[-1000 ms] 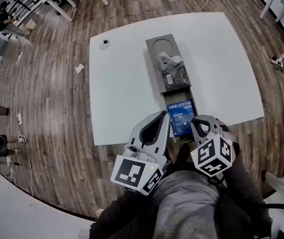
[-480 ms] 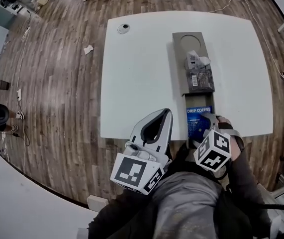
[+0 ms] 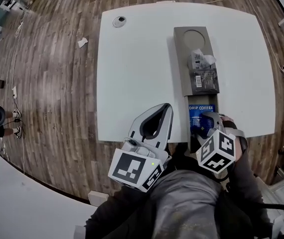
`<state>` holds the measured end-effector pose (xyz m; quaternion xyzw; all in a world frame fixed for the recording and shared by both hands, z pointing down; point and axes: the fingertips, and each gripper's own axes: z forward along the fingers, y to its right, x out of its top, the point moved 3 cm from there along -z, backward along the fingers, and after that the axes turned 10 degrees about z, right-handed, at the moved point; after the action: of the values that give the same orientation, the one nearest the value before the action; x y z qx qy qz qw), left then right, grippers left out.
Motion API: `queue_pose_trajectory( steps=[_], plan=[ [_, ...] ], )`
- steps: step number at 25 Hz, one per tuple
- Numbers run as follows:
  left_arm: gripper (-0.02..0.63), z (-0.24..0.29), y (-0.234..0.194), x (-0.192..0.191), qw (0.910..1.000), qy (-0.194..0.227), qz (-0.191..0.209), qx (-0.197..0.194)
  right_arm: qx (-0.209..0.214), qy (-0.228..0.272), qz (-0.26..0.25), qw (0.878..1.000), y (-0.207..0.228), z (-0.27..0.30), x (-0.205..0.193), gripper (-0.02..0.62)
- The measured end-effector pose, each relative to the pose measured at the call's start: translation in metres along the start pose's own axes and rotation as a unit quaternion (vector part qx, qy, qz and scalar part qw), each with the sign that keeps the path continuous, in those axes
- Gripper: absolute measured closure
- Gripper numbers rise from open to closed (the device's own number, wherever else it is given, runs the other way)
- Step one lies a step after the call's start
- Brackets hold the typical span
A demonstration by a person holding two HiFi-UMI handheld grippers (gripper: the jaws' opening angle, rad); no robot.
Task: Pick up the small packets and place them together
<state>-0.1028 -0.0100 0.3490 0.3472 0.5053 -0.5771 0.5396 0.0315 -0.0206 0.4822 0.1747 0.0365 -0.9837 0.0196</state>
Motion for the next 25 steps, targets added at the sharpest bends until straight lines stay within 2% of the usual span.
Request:
queue_pose_trajectory(
  steps=[4,8,15,25],
  plan=[
    [0.603,0.007,0.004,0.000,0.9999,-0.004,0.002,-0.012,-0.022,0.026,0.017,0.999,0.009,-0.011,0.007,0.462],
    [0.603,0.009,0.011,0.005,0.9998,-0.001,0.010,-0.017,-0.045,0.046,0.029,0.998,0.017,-0.023,0.009,0.516],
    [0.603,-0.001,0.038,0.028,0.9987,0.024,0.040,-0.022,-0.082,0.106,0.042,0.990,0.021,-0.061,0.018,0.529],
    [0.603,-0.006,0.079,0.032,0.9975,0.033,0.053,-0.033,-0.082,0.149,0.063,0.983,0.013,-0.087,0.004,0.529]
  ],
)
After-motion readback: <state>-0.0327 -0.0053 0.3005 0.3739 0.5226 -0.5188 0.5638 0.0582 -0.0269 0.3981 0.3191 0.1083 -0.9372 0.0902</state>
